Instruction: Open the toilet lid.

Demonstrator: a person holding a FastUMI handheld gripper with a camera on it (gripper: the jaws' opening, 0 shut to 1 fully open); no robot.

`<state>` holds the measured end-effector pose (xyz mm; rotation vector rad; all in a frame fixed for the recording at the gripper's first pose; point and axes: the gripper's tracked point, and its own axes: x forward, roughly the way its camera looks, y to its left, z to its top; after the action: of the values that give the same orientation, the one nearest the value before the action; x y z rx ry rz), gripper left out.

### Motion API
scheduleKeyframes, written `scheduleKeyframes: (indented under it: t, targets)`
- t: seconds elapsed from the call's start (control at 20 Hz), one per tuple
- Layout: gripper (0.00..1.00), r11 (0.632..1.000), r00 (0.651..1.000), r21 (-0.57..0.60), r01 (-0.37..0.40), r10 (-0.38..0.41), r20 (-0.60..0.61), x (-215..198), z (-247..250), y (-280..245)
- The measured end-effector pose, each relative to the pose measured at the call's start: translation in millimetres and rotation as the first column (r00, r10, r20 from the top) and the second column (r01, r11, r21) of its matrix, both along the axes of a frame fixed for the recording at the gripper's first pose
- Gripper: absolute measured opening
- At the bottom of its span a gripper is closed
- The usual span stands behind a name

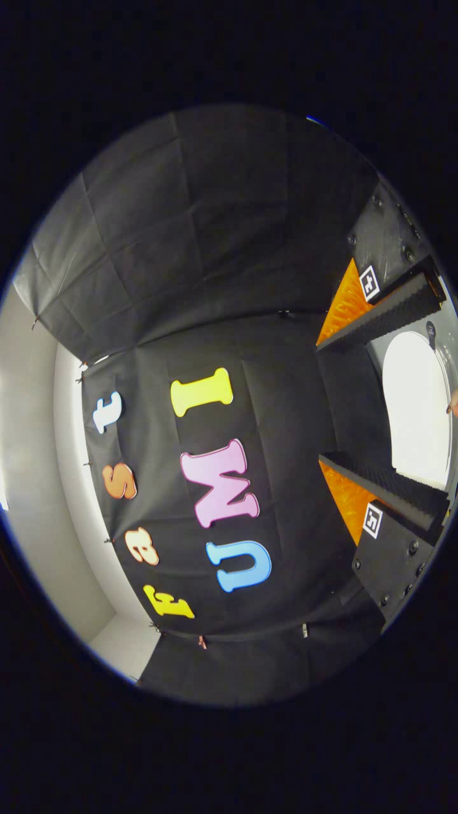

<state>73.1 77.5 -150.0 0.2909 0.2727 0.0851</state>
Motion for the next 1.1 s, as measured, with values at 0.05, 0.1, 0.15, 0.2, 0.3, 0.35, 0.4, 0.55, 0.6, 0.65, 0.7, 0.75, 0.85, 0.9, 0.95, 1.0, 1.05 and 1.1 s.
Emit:
scheduleKeyframes:
  t: [0.05, 0.1, 0.15, 0.2, 0.3, 0.35, 0.4, 0.55, 0.6, 0.65, 0.7, 0.75, 0.85, 0.9, 0.95, 1.0, 1.05, 1.1]
  targets:
    - [0.99, 1.0, 1.0, 0.004, 0.017, -0.017, -0.015, 4, -11, -8]
    - [0.99, 0.999, 0.999, 0.005, 0.032, -0.032, -0.03, 8, -22, -15]
    - [0.99, 0.999, 0.998, 0.014, 0.046, -0.045, -0.044, 11, -32, -23]
    - [0.99, 0.998, 0.997, 0.03, 0.058, -0.056, -0.059, 12, -43, -30]
    - [0.99, 0.994, 0.992, 0.065, 0.084, -0.077, -0.099, 18, -69, -40]
    - [0.99, 0.992, 0.988, 0.076, 0.103, -0.093, -0.123, 20, -85, -47]
    - [0.99, 0.988, 0.982, 0.094, 0.125, -0.109, -0.154, 22, -101, -53]
    - [0.99, 0.964, 0.96, 0.17, 0.204, -0.162, -0.23, 24, -147, -76]
    - [0.99, 0.956, 0.949, 0.185, 0.229, -0.177, -0.26, 23, -167, -83]
    - [0.99, 0.948, 0.939, 0.2, 0.246, -0.183, -0.291, 22, -186, -86]
    - [0.99, 0.939, 0.927, 0.216, 0.266, -0.189, -0.324, 20, -204, -91]
    - [0.99, 0.928, 0.915, 0.237, 0.289, -0.194, -0.353, 19, -222, -96]
    - [0.99, 0.9, 0.888, 0.279, 0.336, -0.204, -0.412, 20, -256, -104]
    - [0.99, 0.883, 0.875, 0.303, 0.358, -0.204, -0.44, 14, -275, -111]
    - [0.99, 0.865, 0.863, 0.329, 0.379, -0.201, -0.464, 11, -291, -114]
    - [0.99, 0.846, 0.85, 0.353, 0.4, -0.198, -0.487, 6, -306, -118]
    - [0.99, 0.827, 0.831, 0.363, 0.429, -0.204, -0.518, 1, -323, -122]
    - [0.99, 0.808, 0.813, 0.371, 0.457, -0.212, -0.542, -2, -339, -127]
